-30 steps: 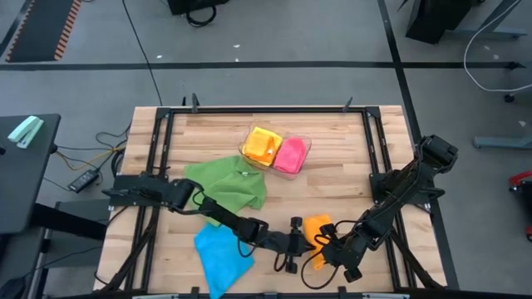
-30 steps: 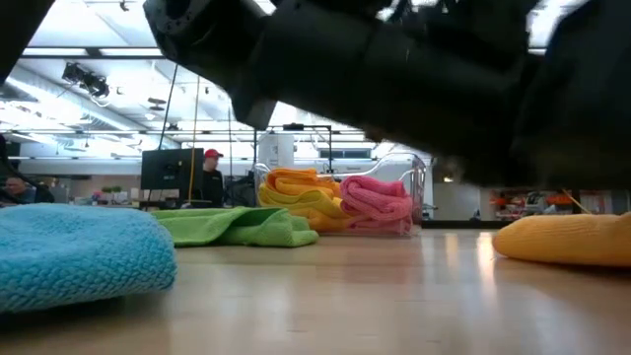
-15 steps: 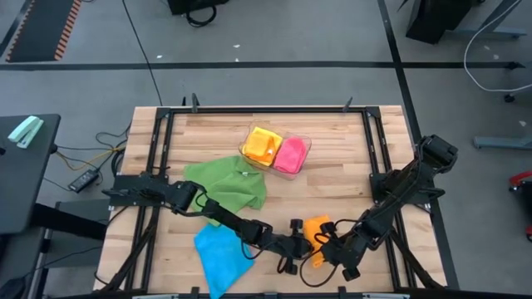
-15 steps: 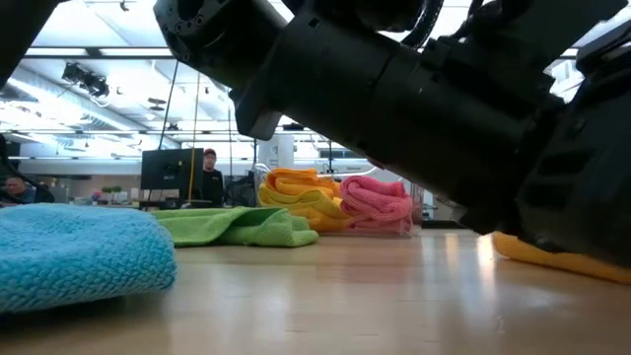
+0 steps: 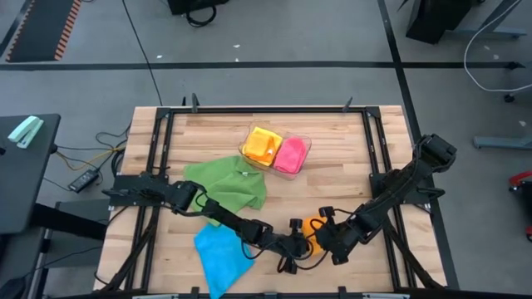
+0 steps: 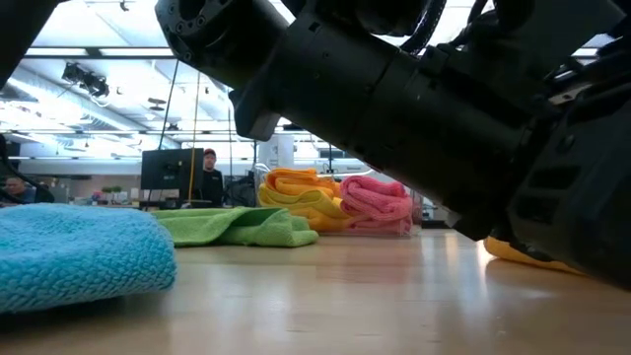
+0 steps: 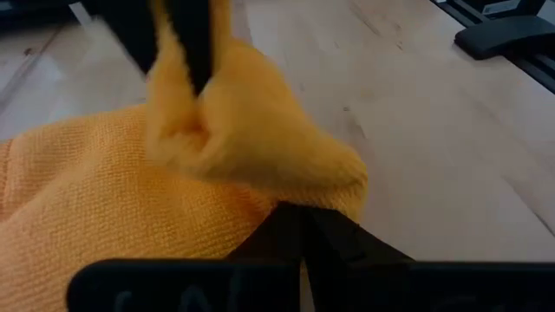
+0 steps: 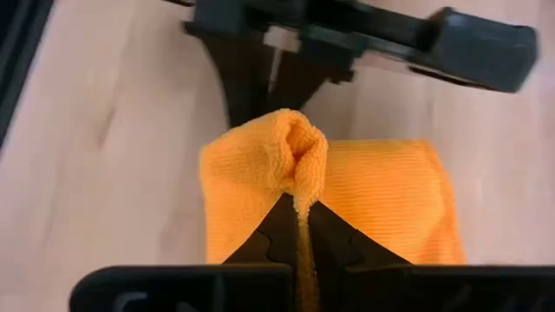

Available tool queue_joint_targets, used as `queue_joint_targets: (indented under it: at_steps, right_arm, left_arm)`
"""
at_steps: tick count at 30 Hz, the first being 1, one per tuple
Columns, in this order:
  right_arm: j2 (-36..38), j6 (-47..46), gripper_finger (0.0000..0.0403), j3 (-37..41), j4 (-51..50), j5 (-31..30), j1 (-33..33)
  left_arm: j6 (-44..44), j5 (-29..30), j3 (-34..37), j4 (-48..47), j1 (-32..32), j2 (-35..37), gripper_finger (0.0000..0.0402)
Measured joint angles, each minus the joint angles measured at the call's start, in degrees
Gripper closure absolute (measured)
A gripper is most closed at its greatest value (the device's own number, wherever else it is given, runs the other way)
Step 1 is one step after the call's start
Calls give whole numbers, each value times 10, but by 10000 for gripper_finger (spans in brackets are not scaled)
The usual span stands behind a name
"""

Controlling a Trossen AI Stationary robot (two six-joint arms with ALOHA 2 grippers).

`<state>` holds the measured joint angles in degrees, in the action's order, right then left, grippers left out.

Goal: Fold microfiber towels
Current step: Fold the orange microfiber cloth

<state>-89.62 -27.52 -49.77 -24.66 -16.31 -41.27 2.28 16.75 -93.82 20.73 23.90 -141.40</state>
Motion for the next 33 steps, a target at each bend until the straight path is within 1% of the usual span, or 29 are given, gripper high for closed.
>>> queue_joint_targets:
  at_steps: [5, 10, 15, 18, 22, 25, 30, 33]
  right_arm:
    - [0, 5, 388, 26, 8, -3, 11]
    - [0, 11, 388, 51, 27, -3, 15]
    - [0, 20, 388, 51, 30, -4, 15]
    - [0, 20, 388, 51, 31, -4, 15]
    - [0, 21, 388, 48, 29, -1, 9]
    - [0, 21, 388, 41, 28, 2, 5]
    - [0, 21, 388, 29, 26, 6, 5]
    - [0, 21, 388, 23, 28, 12, 5]
  left_arm:
    - [-5, 1, 0, -1, 0, 0, 376]
    - [-15, 2, 0, -1, 1, 0, 385]
    - [-16, 1, 0, -2, 2, 1, 390]
    - [-33, 2, 0, -26, 6, 11, 386]
    - [-45, 28, 1, -83, 16, 36, 381]
    - [-45, 45, 1, -105, 23, 49, 385]
    - [-45, 49, 1, -101, 23, 47, 391]
    - [-42, 50, 1, -104, 16, 46, 387]
